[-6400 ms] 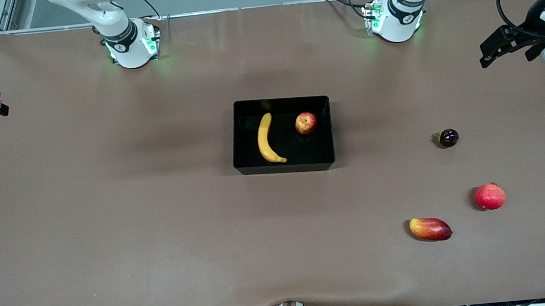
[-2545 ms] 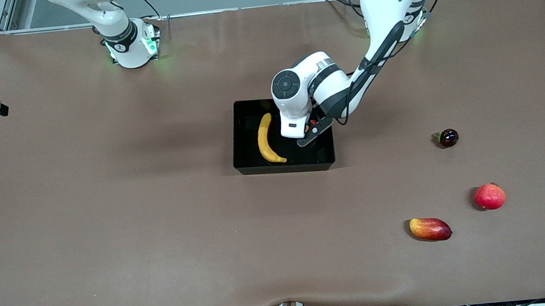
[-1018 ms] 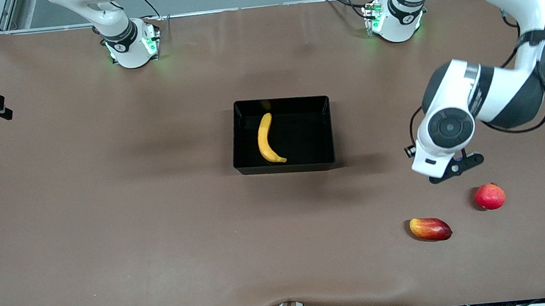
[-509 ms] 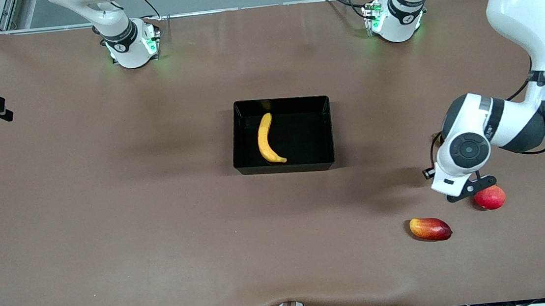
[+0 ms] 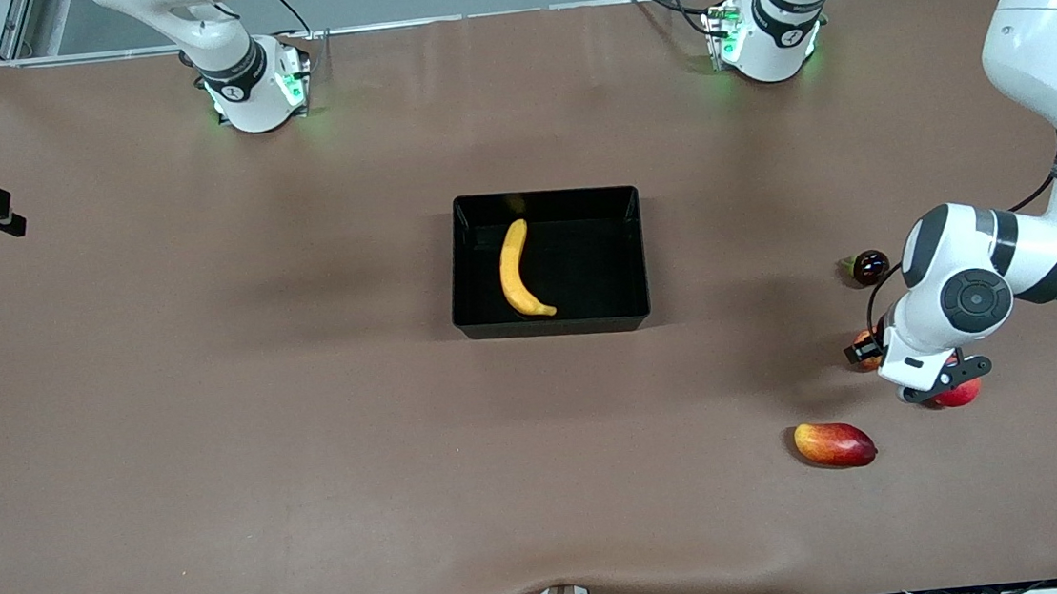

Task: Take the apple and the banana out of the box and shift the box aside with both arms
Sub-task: 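Lower the apple beside the plum and open the left gripper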

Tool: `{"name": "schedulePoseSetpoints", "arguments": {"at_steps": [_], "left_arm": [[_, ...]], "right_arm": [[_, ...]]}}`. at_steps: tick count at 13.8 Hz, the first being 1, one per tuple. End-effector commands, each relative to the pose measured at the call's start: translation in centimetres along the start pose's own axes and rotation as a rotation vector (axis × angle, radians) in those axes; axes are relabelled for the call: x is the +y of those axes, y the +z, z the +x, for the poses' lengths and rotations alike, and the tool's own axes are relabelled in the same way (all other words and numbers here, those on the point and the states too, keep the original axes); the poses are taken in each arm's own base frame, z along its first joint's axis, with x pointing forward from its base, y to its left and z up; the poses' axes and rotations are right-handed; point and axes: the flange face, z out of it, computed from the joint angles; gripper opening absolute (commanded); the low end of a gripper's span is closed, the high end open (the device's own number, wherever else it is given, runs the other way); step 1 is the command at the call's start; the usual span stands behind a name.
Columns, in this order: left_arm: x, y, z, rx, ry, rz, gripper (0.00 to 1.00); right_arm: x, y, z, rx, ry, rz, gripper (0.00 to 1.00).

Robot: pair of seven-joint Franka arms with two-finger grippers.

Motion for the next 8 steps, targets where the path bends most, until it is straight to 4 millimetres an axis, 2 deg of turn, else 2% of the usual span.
{"name": "schedulePoseSetpoints", "arguments": {"at_steps": [1,2,3,4,6,8], "left_arm": [[0.5,1.2,0.2,0.024,0.011,-0.017,0.07],[0.3,1.4,0.3,0.031,0.007,-0.023,0.46],[0.2,1.1,0.4,0.036,0.007,-0.022,0.91],[0.1,0.7,0.5,0.042,0.004,-0.022,1.0],[0.3,-0.9,0.5,0.057,0.0,-0.023,1.0],[2.0,-4.1,-0.4,0.054,0.014,-0.017,1.0]], "right_arm": [[0.5,-0.3,0.1,0.008,-0.005,0.006,1.0],[0.5,-0.3,0.1,0.008,-0.005,0.006,1.0],[0.5,-0.3,0.1,0.008,-0.005,0.008,1.0],[0.5,-0.3,0.1,0.008,-0.005,0.008,1.0],[0.5,-0.3,0.1,0.008,-0.005,0.008,1.0],[0.5,-0.3,0.1,0.008,-0.005,0.008,1.0]]}}
